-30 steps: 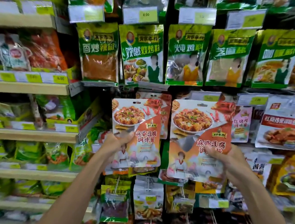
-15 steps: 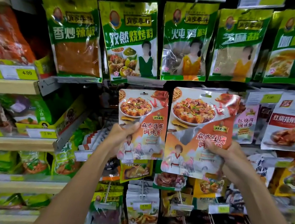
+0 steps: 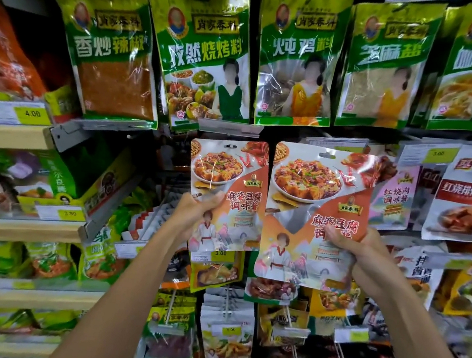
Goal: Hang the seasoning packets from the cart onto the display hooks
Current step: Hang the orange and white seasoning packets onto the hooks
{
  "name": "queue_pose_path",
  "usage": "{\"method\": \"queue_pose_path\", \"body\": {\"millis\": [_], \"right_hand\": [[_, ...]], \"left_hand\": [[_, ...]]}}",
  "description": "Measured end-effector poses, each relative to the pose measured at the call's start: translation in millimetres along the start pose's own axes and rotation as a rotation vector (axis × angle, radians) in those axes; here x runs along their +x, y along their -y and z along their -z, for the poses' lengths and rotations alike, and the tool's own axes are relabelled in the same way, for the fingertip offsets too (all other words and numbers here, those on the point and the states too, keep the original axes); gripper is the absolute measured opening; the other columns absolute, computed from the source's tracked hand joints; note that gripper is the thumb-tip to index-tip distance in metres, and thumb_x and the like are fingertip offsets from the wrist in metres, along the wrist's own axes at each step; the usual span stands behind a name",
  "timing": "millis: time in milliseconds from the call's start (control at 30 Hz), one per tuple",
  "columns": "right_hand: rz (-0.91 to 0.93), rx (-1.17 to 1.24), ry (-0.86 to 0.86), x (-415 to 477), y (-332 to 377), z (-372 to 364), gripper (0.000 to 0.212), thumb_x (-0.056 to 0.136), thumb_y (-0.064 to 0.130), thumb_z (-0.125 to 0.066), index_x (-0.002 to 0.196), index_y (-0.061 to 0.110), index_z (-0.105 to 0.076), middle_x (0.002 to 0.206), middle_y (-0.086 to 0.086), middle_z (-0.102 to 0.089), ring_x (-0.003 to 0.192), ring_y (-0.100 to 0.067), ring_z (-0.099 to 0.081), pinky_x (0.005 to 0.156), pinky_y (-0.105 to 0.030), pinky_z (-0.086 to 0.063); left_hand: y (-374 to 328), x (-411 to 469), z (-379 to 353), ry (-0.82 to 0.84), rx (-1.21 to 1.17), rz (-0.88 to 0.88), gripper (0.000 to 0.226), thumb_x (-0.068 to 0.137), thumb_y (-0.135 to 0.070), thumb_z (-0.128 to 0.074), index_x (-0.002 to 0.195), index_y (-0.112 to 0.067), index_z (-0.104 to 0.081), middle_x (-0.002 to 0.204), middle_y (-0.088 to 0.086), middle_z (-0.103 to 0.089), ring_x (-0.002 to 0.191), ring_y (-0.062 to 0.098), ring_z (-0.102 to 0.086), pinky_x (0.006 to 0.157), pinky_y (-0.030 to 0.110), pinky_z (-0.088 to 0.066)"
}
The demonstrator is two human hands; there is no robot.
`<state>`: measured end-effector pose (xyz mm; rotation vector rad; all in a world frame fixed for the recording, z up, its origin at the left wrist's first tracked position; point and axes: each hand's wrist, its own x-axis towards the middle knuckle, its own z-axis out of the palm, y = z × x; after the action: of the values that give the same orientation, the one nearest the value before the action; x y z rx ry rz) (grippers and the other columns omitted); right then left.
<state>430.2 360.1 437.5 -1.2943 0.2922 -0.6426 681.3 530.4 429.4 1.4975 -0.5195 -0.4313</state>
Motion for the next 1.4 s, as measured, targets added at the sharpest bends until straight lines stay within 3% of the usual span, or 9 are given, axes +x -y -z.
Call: {"method": "queue_pose_path", "body": {"millis": [167,267,467,700,833,933,1067,1200,1400], "right_hand": [[-0.01,0.011,-0.009,1.7,-4.0,0.1,0.027,0.071,0.014,-0.069,0.096,0.006,-0.064,0.084,-0.004,-0.076,0.081,-0.018,-0.073,0.063,-0.024,-0.057],[-0.009,0.0,-0.007,2.8,-7.3,-2.2,0.031,0.069,0.017,-0.069,0.097,0.006,-0.064,0.083,-0.002,-0.076,0.08,-0.016,-0.073,0.063,-0.022,-0.057],[-0.013,-0.027,-0.013,6.6,-15.5,-4.6,0.032,0.073,0.018,-0.068,0.102,0.004,-0.062,0.084,-0.006,-0.075,0.08,-0.022,-0.073,0.059,-0.025,-0.057],[-0.011,-0.01,-0.023,8.1,-25.7,-0.7,0.029,0.073,0.016,-0.067,0.099,0.005,-0.063,0.086,-0.006,-0.076,0.082,-0.021,-0.073,0.063,-0.026,-0.058],[-0.021,-0.019,-0.023,5.6,-32.0,-0.7,0.029,0.071,0.016,-0.068,0.098,0.005,-0.063,0.082,-0.004,-0.076,0.08,-0.019,-0.073,0.062,-0.025,-0.058],[-0.037,-0.008,-0.016,4.1,-35.7,-4.6,0.033,0.07,0.017,-0.07,0.1,0.005,-0.062,0.083,-0.006,-0.075,0.081,-0.022,-0.073,0.064,-0.029,-0.06],[-0.054,0.001,0.012,2.7,-36.9,-18.0,0.033,0.069,0.017,-0.07,0.099,0.004,-0.063,0.087,-0.009,-0.075,0.081,-0.024,-0.073,0.061,-0.028,-0.058],[-0.08,0.005,0.039,1.6,-37.7,-32.1,0.034,0.07,0.017,-0.071,0.1,0.004,-0.064,0.091,-0.01,-0.075,0.086,-0.026,-0.073,0.066,-0.031,-0.059],[-0.087,-0.014,0.062,-2.4,-32.6,-46.3,0.038,0.07,0.02,-0.074,0.104,0.007,-0.065,0.099,-0.013,-0.075,0.091,-0.028,-0.072,0.066,-0.031,-0.059]], "left_hand": [[6.4,19.8,-3.2,-0.036,0.039,0.042,0.04,0.085,-0.024,-0.071,0.054,-0.005,-0.054,0.045,0.001,-0.054,0.043,0.011,-0.048,0.05,0.022,-0.04],[8.4,35.3,-4.4,-0.067,0.017,0.032,0.025,0.085,-0.023,-0.072,0.076,-0.002,-0.061,0.073,0.017,-0.06,0.062,0.022,-0.057,0.069,0.038,-0.048],[14.8,66.1,-8.5,-0.129,0.083,-0.003,0.032,0.084,-0.024,-0.072,0.062,-0.007,-0.057,0.056,0.007,-0.054,0.043,0.01,-0.048,0.053,0.026,-0.039],[18.1,86.2,-16.4,-0.172,0.086,0.008,0.029,0.086,-0.026,-0.071,0.072,-0.005,-0.055,0.058,0.008,-0.048,0.051,0.016,-0.043,0.056,0.029,-0.037],[19.4,85.5,-18.9,-0.199,0.1,0.005,0.033,0.084,-0.033,-0.071,0.097,-0.003,-0.063,0.072,0.006,-0.056,0.06,0.014,-0.051,0.065,0.032,-0.042],[19.2,71.9,-16.6,-0.228,0.134,-0.043,0.026,0.084,-0.033,-0.072,0.088,-0.01,-0.062,0.062,0.006,-0.048,0.056,0.017,-0.047,0.06,0.031,-0.038],[22.2,50.0,-2.6,-0.266,0.251,-0.196,0.03,0.09,-0.025,-0.066,0.072,-0.001,-0.061,0.058,0.011,-0.049,0.058,0.021,-0.047,0.056,0.03,-0.031],[23.4,38.0,13.9,-0.292,0.366,-0.203,0.021,0.096,-0.006,-0.054,0.1,0.008,-0.068,0.101,0.026,-0.068,0.095,0.037,-0.062,0.079,0.04,-0.048],[22.5,20.0,27.7,-0.257,0.429,-0.134,0.019,0.095,0.001,-0.052,0.099,0.002,-0.071,0.107,0.021,-0.069,0.097,0.034,-0.063,0.084,0.038,-0.052]]}}
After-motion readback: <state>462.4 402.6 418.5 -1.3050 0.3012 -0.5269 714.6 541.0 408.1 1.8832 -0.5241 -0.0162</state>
